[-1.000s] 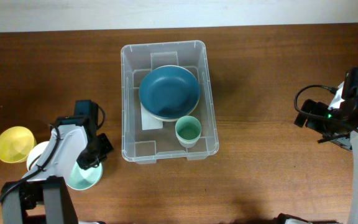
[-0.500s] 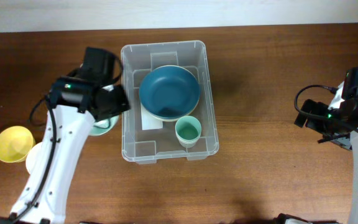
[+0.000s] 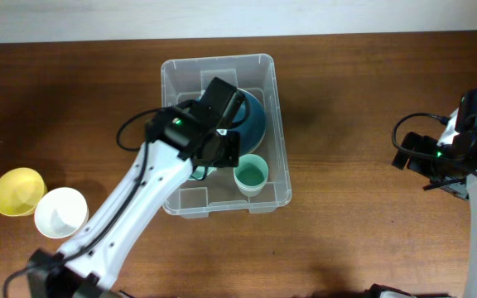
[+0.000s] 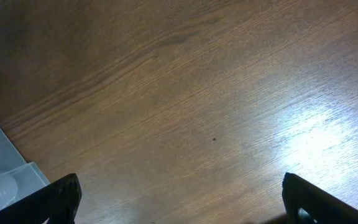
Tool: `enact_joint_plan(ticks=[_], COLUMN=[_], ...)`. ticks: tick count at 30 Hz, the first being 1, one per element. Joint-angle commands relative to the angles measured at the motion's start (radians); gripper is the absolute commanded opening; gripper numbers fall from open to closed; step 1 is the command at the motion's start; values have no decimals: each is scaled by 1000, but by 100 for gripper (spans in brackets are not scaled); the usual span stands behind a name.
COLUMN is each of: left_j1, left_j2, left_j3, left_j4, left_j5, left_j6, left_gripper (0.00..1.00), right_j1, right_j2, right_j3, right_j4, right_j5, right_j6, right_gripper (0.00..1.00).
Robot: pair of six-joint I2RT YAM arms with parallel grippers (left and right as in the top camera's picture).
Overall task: Pack container
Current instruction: 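Place the light green cup in the bin beside the stacked cups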
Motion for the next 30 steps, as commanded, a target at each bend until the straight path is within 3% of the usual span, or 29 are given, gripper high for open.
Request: enact_joint_plan(ticks=[1,9,15,16,17,18,22,27,30], left_j1=[0,1,0,0,1,1,1,17,97], left_j2=[80,190,205,205,205,205,205,200,135], left_j3=[9,7,6,6,6,6,6,43,133], left_j4=[-17,-111,-128,-128,-129,-129,-120,-126,-171], left_j5=[0,1,4,4,4,4,3,-19,-138], left_j6=[19,-111,-112,-112,-112,-112,-112,-85,-86], left_gripper=[1,1,3,5,17,22,25,24,21], right_j1=[-3,-3,-3,-3,-3,-3,-3,-3,-3], right_j2=[-13,-13,-13,-13,-13,-13,-13,-13,-13], right_j3=[13,13,13,13,13,13,13,13,13], right_j4=[3,3,3,3,3,3,3,3,2], right_j5=[-6,-6,-6,-6,-6,-6,-6,-6,-6], right_j6=[-10,-10,-10,-10,-10,-10,-10,-10,-10], right_gripper=[99,99,99,99,99,99,99,99,99])
